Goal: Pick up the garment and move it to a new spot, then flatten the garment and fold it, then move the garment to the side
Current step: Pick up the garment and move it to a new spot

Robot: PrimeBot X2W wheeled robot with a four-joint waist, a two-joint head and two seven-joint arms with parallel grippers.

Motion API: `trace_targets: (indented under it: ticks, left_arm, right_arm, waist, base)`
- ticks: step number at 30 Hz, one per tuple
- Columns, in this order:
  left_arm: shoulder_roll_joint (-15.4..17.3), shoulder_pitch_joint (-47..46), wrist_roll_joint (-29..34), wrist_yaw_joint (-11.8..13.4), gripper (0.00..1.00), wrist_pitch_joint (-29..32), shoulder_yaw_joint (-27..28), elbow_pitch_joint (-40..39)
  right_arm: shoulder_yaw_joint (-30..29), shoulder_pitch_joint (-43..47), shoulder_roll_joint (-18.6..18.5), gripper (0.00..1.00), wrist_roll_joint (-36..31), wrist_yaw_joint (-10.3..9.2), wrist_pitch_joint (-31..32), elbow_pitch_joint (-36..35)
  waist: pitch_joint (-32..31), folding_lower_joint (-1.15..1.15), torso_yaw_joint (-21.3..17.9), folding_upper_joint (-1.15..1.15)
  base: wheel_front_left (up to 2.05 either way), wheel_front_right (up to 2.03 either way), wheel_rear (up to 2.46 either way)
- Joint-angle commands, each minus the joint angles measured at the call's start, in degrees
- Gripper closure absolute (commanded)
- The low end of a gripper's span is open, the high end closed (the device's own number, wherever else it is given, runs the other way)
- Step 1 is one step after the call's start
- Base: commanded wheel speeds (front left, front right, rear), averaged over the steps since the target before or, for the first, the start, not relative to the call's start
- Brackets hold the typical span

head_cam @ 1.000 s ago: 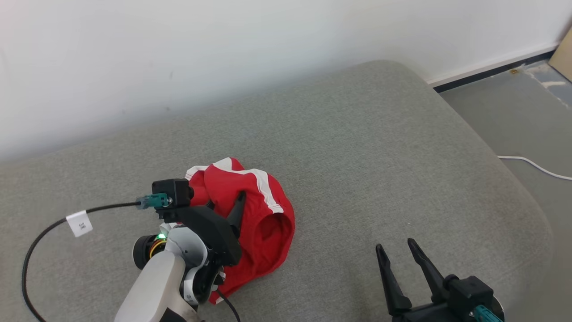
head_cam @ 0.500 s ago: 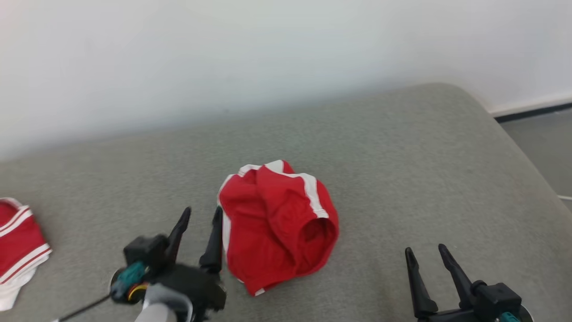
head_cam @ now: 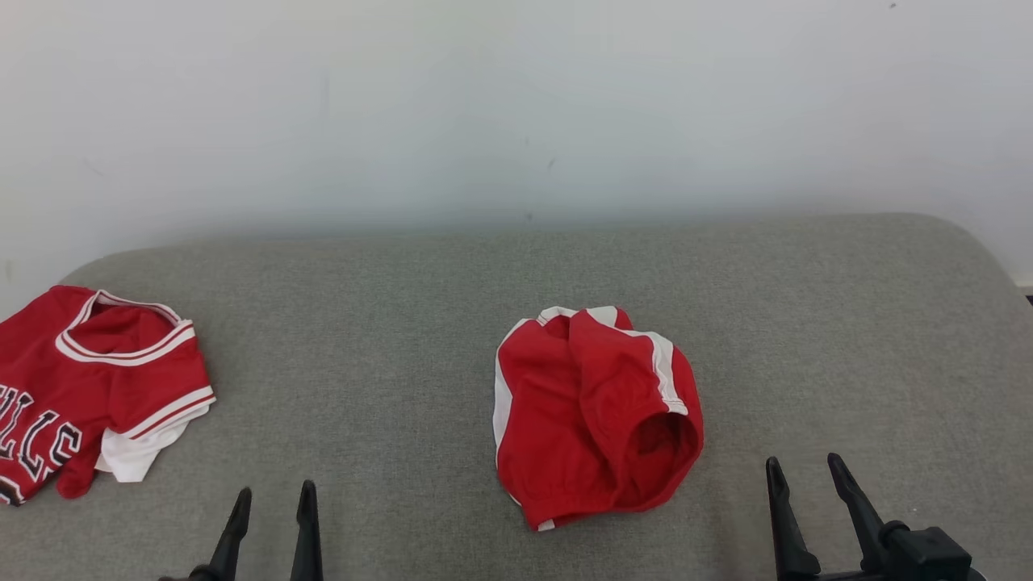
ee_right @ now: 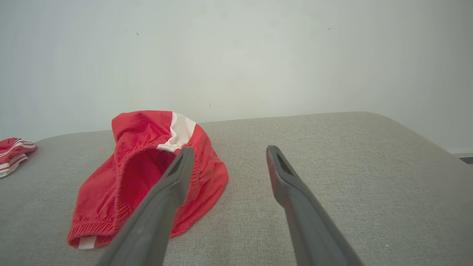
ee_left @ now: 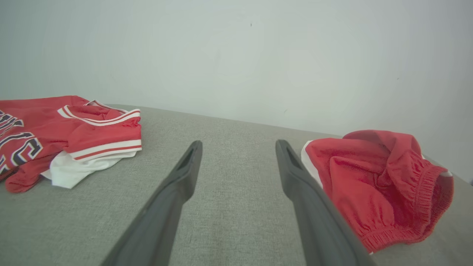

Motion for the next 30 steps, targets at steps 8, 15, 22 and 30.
trace_targets:
  ticks: [8,15,22,30]
  left_arm:
    - [-1.6,6.6,3.7,-1.8,0.0,-0.2,4.9,1.4]
    - [-2.2,8.7,5.5,-3.6,0.0,-0.2,8.0,2.5]
    - [-2.8,9.1,6.4,-4.4,0.0,-0.2,8.8,2.0]
    - [-3.0,8.6,6.6,-4.6,0.0,-0.2,8.6,2.2]
  right_arm:
    - [0.7,1.9,-1.1,0.0,-0.1,-0.11,-1.4,3.1]
    - [-1.1,3.1,-1.1,0.0,0.3,-0.11,-2.0,4.3]
    - [-2.5,3.7,-0.8,0.0,0.9,-0.11,-2.2,3.9]
    - [-2.0,3.2,-0.4,0.0,1.3,-0.11,-2.5,3.9]
  waist:
    - [-1.8,0.0,2.1,0.0]
    - [-2.5,0.0,1.6,0.0]
    - [-2.9,0.0,0.9,0.0]
    - [-2.6,0.0,0.0,0.0]
  base:
    - [0.0,0.0,0.0]
    - [0.0,0.0,0.0]
    - [0.0,0.0,0.0]
    - [0.0,0.0,0.0]
